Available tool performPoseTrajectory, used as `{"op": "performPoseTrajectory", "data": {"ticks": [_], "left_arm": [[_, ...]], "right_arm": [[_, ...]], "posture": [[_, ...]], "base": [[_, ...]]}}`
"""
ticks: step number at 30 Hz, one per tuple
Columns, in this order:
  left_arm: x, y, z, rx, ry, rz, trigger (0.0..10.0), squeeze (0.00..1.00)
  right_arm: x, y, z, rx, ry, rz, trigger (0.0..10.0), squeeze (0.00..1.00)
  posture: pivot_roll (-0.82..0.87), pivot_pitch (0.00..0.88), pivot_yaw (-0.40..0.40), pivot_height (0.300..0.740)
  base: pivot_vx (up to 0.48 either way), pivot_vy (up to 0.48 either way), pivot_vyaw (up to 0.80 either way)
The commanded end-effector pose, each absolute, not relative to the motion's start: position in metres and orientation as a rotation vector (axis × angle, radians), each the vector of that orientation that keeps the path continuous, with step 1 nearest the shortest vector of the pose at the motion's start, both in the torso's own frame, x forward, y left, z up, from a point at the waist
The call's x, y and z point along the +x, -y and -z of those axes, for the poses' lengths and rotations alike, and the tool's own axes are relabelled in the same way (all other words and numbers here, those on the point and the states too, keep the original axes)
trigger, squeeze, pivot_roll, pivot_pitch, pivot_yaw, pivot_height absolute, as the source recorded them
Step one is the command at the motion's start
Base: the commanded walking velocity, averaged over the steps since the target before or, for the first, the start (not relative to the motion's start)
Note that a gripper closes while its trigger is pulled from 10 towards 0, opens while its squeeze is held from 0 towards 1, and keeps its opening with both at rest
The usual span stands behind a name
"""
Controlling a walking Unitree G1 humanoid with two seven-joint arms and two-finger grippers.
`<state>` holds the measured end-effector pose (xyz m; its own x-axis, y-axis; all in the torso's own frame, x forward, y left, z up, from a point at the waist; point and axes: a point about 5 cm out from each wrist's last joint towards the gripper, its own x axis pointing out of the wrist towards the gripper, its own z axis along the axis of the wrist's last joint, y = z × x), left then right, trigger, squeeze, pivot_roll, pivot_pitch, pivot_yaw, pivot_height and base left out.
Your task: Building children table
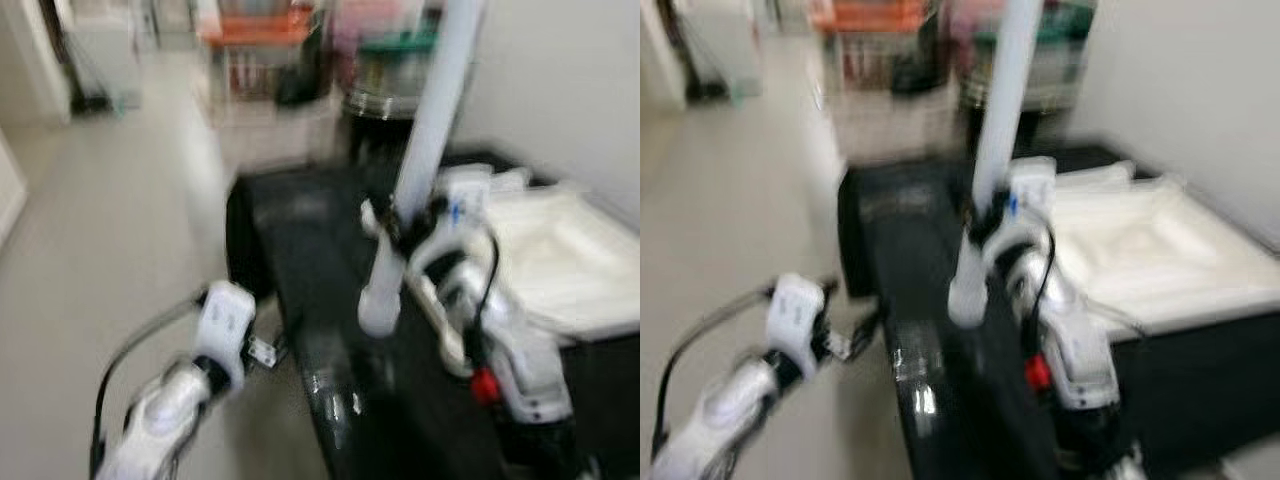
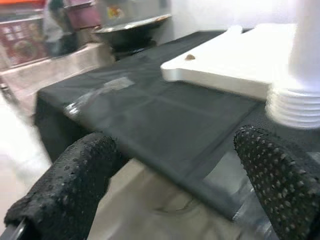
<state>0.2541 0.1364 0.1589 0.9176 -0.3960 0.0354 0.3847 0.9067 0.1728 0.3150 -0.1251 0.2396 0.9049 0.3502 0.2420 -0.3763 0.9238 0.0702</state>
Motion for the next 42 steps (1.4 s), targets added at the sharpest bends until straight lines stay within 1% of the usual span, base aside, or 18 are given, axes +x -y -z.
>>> {"op": "performPoseTrajectory", "data": {"ticks": [1,3,11,24,36,42], "left_arm": [[0.255,-0.132,-0.159,0.167,0.069,0.407,10.0,0.00],[0.256,-0.132,-0.158,0.169,0.062,0.404,10.0,0.00],[0.260,-0.132,-0.156,0.169,0.057,0.382,10.0,0.00],[0.262,-0.132,-0.155,0.165,0.052,0.367,10.0,0.00],[0.266,-0.138,-0.164,0.087,0.102,0.317,10.0,0.00],[0.268,-0.139,-0.166,0.078,0.118,0.313,10.0,0.00]], "right_arm": [[0.316,0.132,-0.243,0.100,0.241,-0.350,10.0,0.00],[0.316,0.132,-0.243,0.100,0.241,-0.347,10.0,0.00],[0.316,0.135,-0.241,0.091,0.239,-0.328,10.0,0.00],[0.317,0.139,-0.237,0.070,0.247,-0.281,10.0,0.00],[0.317,0.143,-0.236,0.047,0.256,-0.251,10.0,0.00],[0.318,0.144,-0.236,0.044,0.262,-0.244,10.0,0.00]], "posture": [[0.06,0.000,-0.038,0.740],[0.06,0.000,-0.038,0.740],[0.06,0.000,-0.036,0.740],[0.05,0.000,-0.034,0.740],[0.05,0.000,-0.032,0.740],[0.05,0.000,-0.031,0.740]], "base": [[0.000,0.000,0.00],[0.000,0.000,0.00],[0.000,-0.462,0.00],[0.000,0.000,0.00],[0.000,0.000,0.00],[0.363,0.000,0.00]]}}
